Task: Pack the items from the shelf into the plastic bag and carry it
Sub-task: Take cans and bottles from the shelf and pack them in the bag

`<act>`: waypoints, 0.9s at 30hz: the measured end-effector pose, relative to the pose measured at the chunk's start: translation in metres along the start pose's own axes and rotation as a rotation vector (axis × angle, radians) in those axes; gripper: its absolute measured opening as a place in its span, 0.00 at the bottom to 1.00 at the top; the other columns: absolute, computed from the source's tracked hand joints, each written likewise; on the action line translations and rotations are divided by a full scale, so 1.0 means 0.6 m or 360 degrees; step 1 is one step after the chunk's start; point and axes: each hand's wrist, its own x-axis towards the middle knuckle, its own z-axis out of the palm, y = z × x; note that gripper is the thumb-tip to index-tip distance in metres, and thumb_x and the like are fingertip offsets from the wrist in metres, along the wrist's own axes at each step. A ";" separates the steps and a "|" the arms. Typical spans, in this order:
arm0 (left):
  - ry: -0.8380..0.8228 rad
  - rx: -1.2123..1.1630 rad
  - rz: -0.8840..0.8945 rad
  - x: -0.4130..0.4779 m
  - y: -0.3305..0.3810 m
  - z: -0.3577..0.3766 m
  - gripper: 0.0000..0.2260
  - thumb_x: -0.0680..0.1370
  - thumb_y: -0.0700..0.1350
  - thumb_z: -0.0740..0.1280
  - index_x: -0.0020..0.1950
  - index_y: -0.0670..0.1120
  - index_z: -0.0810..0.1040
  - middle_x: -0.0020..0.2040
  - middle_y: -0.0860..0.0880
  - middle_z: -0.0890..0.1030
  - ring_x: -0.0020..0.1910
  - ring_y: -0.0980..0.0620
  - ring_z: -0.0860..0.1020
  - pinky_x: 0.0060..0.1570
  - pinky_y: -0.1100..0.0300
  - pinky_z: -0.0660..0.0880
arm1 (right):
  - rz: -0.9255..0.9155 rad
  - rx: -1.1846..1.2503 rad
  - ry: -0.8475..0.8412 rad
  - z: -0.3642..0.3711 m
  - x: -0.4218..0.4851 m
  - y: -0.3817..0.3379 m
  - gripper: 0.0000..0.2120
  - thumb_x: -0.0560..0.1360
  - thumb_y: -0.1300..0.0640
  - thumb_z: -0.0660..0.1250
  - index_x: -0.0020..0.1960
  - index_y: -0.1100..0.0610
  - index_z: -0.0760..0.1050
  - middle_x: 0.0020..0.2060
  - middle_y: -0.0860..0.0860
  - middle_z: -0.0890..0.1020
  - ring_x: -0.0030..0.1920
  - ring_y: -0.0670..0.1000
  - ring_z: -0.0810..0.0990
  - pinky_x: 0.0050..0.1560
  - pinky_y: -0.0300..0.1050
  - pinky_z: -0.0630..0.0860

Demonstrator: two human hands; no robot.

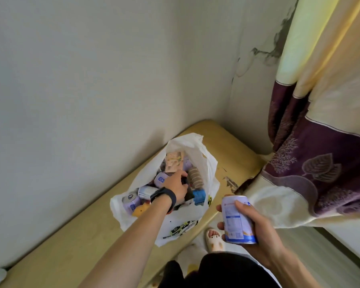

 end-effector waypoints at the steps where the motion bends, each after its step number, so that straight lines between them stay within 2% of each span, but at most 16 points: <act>1: 0.0037 -0.0014 0.0035 0.003 0.000 0.002 0.24 0.79 0.41 0.63 0.74 0.53 0.63 0.66 0.46 0.75 0.60 0.45 0.75 0.55 0.57 0.71 | 0.0029 0.0021 0.0013 -0.002 -0.004 0.007 0.17 0.66 0.54 0.73 0.51 0.63 0.83 0.44 0.63 0.82 0.35 0.58 0.82 0.38 0.53 0.78; 3: 0.0095 0.0145 0.0151 0.001 -0.007 -0.002 0.32 0.78 0.42 0.63 0.78 0.56 0.54 0.74 0.46 0.65 0.66 0.43 0.71 0.62 0.52 0.71 | 0.0071 0.0029 0.0041 -0.008 -0.007 0.025 0.19 0.65 0.55 0.75 0.52 0.65 0.83 0.42 0.63 0.81 0.35 0.59 0.82 0.37 0.52 0.78; 4: 0.0138 0.0352 0.0208 -0.008 -0.013 -0.011 0.33 0.77 0.43 0.63 0.78 0.57 0.52 0.77 0.46 0.58 0.69 0.42 0.67 0.65 0.48 0.69 | 0.0081 0.0021 0.0049 -0.010 -0.007 0.034 0.22 0.65 0.54 0.74 0.54 0.67 0.81 0.41 0.64 0.81 0.36 0.59 0.82 0.36 0.52 0.78; 7: 0.0365 0.1024 0.0280 -0.048 -0.045 -0.049 0.31 0.76 0.46 0.65 0.77 0.56 0.57 0.80 0.47 0.46 0.78 0.42 0.51 0.73 0.40 0.53 | 0.0197 0.0094 0.0069 -0.004 -0.007 0.056 0.26 0.68 0.48 0.71 0.53 0.70 0.79 0.44 0.66 0.81 0.34 0.61 0.81 0.34 0.51 0.78; 9: 0.0389 0.1272 0.0095 -0.077 -0.072 -0.074 0.29 0.75 0.49 0.65 0.75 0.56 0.61 0.80 0.43 0.43 0.78 0.39 0.43 0.73 0.35 0.43 | 0.0300 0.0093 0.0039 0.004 0.001 0.066 0.29 0.69 0.45 0.68 0.52 0.72 0.79 0.46 0.69 0.80 0.33 0.62 0.80 0.34 0.50 0.79; 10: 0.0362 0.1308 -0.0051 -0.090 -0.087 -0.086 0.26 0.76 0.50 0.64 0.74 0.56 0.64 0.80 0.41 0.43 0.78 0.36 0.42 0.72 0.34 0.42 | 0.0319 0.0055 0.0032 0.009 0.009 0.069 0.31 0.68 0.43 0.68 0.53 0.72 0.78 0.46 0.69 0.80 0.33 0.62 0.80 0.34 0.50 0.78; 13: 0.0195 0.1243 -0.0411 -0.123 -0.130 -0.109 0.20 0.80 0.50 0.59 0.72 0.55 0.69 0.80 0.40 0.45 0.77 0.34 0.47 0.73 0.36 0.49 | 0.0306 -0.0080 -0.0028 0.049 0.040 0.067 0.29 0.69 0.42 0.69 0.55 0.68 0.78 0.42 0.66 0.80 0.33 0.60 0.79 0.35 0.50 0.78; 15: 0.0173 0.1205 -0.0443 -0.146 -0.147 -0.099 0.20 0.80 0.48 0.59 0.72 0.53 0.70 0.80 0.41 0.46 0.78 0.36 0.45 0.73 0.36 0.47 | 0.0218 -0.0189 -0.0026 0.084 0.070 0.054 0.25 0.72 0.44 0.69 0.56 0.65 0.78 0.41 0.62 0.82 0.33 0.57 0.81 0.35 0.50 0.79; 17: 0.0247 0.1226 -0.0222 -0.163 -0.149 -0.075 0.21 0.79 0.50 0.61 0.72 0.51 0.70 0.80 0.42 0.48 0.78 0.41 0.42 0.72 0.36 0.39 | 0.0087 -0.0267 -0.0007 0.114 0.113 0.038 0.20 0.74 0.49 0.70 0.57 0.63 0.78 0.43 0.61 0.85 0.39 0.57 0.85 0.39 0.50 0.81; 19: 0.0307 0.1135 0.0107 -0.172 -0.143 -0.040 0.23 0.78 0.57 0.60 0.72 0.53 0.70 0.78 0.43 0.56 0.78 0.43 0.46 0.71 0.38 0.34 | 0.0007 -0.0344 0.0066 0.134 0.164 0.026 0.22 0.73 0.50 0.73 0.62 0.63 0.77 0.49 0.61 0.86 0.47 0.59 0.86 0.48 0.54 0.81; 20: 0.0264 0.1042 0.0208 -0.174 -0.138 -0.022 0.24 0.78 0.59 0.59 0.73 0.53 0.69 0.77 0.44 0.61 0.78 0.44 0.50 0.72 0.38 0.34 | -0.0012 -0.0384 0.0111 0.142 0.188 0.021 0.25 0.72 0.49 0.74 0.63 0.63 0.76 0.49 0.61 0.86 0.48 0.59 0.85 0.49 0.54 0.80; 22: 0.0106 0.0885 0.0207 -0.169 -0.129 0.016 0.31 0.77 0.62 0.60 0.77 0.51 0.60 0.74 0.46 0.66 0.75 0.43 0.57 0.74 0.39 0.42 | -0.0081 -0.0486 0.0194 0.155 0.227 0.014 0.27 0.72 0.46 0.75 0.62 0.64 0.75 0.49 0.60 0.86 0.44 0.57 0.86 0.42 0.50 0.80; 24: -0.0031 0.0780 0.0108 -0.164 -0.125 0.046 0.31 0.79 0.57 0.61 0.78 0.50 0.54 0.71 0.45 0.71 0.73 0.42 0.63 0.73 0.41 0.51 | -0.0161 -0.0664 0.0295 0.157 0.255 0.015 0.28 0.71 0.43 0.74 0.60 0.64 0.75 0.47 0.60 0.86 0.41 0.56 0.86 0.35 0.49 0.82; 25: -0.0082 0.0762 0.0092 -0.162 -0.125 0.059 0.27 0.80 0.51 0.61 0.77 0.49 0.58 0.68 0.45 0.74 0.70 0.41 0.67 0.71 0.42 0.55 | -0.0192 -0.0772 0.0333 0.156 0.262 0.019 0.31 0.70 0.41 0.75 0.59 0.65 0.75 0.47 0.60 0.86 0.41 0.56 0.86 0.36 0.51 0.83; 27: -0.0169 0.0864 0.0157 -0.168 -0.117 0.072 0.17 0.80 0.42 0.59 0.69 0.47 0.72 0.60 0.43 0.80 0.63 0.40 0.73 0.66 0.44 0.59 | -0.0259 -0.1047 0.0417 0.137 0.264 0.031 0.35 0.64 0.36 0.76 0.57 0.62 0.76 0.46 0.60 0.86 0.43 0.58 0.86 0.38 0.52 0.84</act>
